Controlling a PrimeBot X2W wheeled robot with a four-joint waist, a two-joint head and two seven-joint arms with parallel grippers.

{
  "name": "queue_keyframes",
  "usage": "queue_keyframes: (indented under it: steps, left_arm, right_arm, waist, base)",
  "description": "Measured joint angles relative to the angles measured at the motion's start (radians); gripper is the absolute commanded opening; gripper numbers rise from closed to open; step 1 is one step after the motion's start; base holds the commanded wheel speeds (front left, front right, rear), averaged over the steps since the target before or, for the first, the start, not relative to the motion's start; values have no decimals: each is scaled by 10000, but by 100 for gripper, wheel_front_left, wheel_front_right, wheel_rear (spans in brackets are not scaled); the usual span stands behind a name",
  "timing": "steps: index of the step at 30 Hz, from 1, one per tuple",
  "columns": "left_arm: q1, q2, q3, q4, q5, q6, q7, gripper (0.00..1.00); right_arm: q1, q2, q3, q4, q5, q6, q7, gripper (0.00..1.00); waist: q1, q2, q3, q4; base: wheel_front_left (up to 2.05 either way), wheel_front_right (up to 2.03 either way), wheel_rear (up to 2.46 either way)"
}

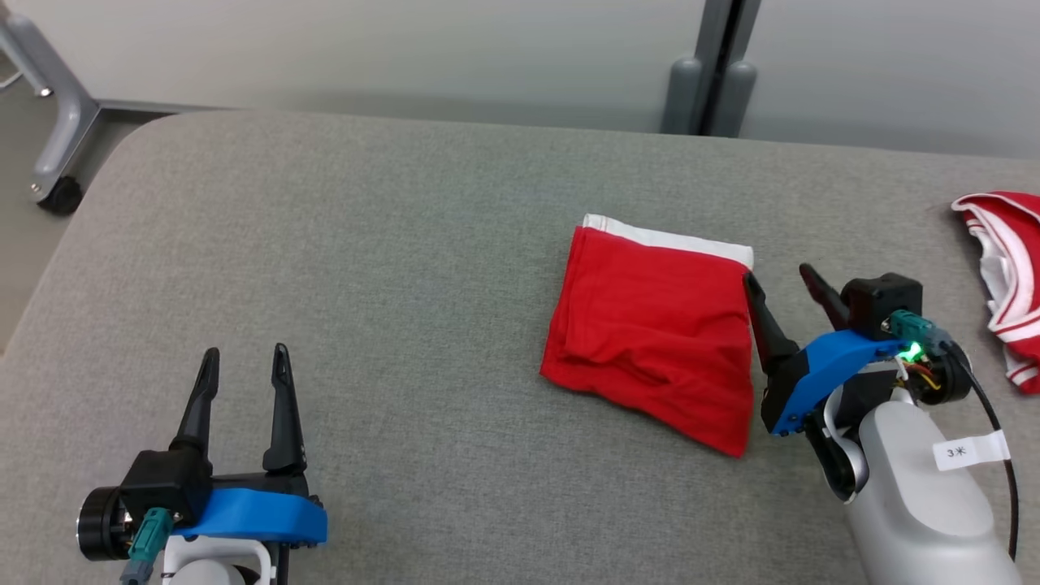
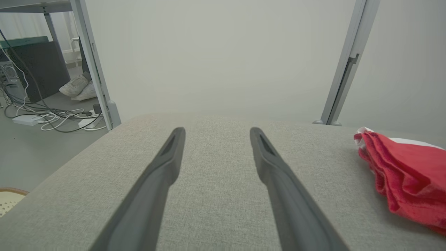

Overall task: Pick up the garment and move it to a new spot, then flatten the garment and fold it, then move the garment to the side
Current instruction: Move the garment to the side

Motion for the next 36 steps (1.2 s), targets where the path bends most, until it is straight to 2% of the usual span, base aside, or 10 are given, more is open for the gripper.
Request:
queue_keyframes:
  steps: [11, 20, 21, 22, 23, 30, 36]
  left_arm:
    - [-342, -52, 0, 125, -2, -84, 0, 100]
    - [-366, -81, -12, 180, 36, -130, 0, 100]
    - [-366, -82, -12, 186, 36, -140, 0, 100]
    - [-369, -86, -13, 194, 36, -157, 0, 100]
    - [-374, -88, -13, 203, 36, -157, 0, 100]
    - [-384, -102, 59, 255, 31, -173, 0, 100]
    - [-374, -98, 90, 184, 61, -244, 0, 100]
  right_arm:
    - [-473, 197, 44, 2731, 324, 0, -418, 100]
    - [-846, 376, 706, 3831, 1216, -4, -690, 100]
    - [-849, 380, 859, 3845, 1406, -8, -748, 48]
    - [-851, 387, 1018, 3856, 1628, -13, -750, 12]
    - [-859, 395, 1162, 3868, 1764, -13, -759, 0]
    - [-972, 393, 1919, 3925, 2080, 0, -1231, 0]
    - [-994, -351, 2625, 3605, 2082, 2, -1465, 0]
  waist:
    - [-1, -1, 470, 425]
    - [-1, 0, 464, 420]
    - [-2, 0, 465, 414]
    - [-1, 0, 465, 407]
    - [-1, 0, 466, 394]
    - [-1, 0, 452, 140]
    - [-1, 0, 549, -422]
  base:
    - [0, 0, 0]
    - [0, 0, 0]
    - [0, 0, 0]
    - [0, 0, 0]
    - [0, 0, 0]
    - [0, 0, 0]
    - [0, 0, 0]
